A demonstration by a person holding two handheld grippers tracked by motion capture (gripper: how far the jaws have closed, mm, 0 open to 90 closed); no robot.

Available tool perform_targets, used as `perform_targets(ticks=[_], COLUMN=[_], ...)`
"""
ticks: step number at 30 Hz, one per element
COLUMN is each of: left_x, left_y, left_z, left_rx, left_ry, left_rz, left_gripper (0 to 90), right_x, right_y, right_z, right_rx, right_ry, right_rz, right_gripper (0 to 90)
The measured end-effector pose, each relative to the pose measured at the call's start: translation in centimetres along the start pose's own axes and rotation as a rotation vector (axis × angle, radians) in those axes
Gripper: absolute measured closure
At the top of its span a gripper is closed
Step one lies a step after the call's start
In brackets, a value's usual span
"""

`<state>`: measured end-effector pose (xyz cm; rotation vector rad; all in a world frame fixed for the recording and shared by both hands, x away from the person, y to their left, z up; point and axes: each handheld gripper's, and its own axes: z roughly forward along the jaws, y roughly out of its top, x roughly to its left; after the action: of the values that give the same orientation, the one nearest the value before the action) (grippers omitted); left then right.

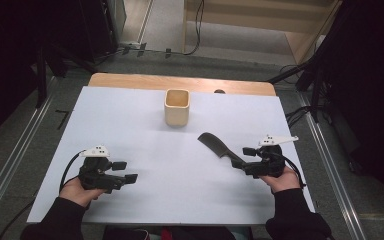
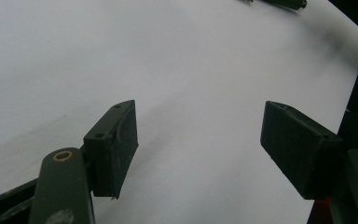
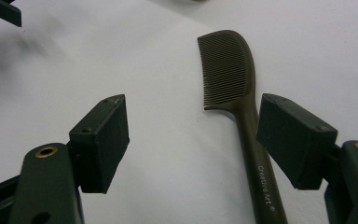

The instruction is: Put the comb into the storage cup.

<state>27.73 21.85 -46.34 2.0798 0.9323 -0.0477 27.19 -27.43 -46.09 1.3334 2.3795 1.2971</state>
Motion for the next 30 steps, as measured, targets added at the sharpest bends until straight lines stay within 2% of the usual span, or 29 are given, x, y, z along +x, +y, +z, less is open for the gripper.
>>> perform_targets(ticks=[14,23,30], left_x=[0.0,0.0,0.1], left_y=[0.0,0.0,0.0], left_z=[0.0,0.0,-0.1], left_rx=[0.0,0.001,-0.002], left_ry=[0.002,0.003,0.003], left_rz=[0.001,0.002,-0.001], left_gripper=[27.9,27.9,27.9], right_x=[-1.1,-1.6,-2.4], right_y=[0.0,-0.1,-0.4], right_z=[-0.3,0.0,0.4], right_rx=[0.007,0.008,0.018], right_ry=[-0.021,-0.013,-0.03], right_rz=[0.015,0.029,0.027], right_gripper=[23.0,23.0,23.0])
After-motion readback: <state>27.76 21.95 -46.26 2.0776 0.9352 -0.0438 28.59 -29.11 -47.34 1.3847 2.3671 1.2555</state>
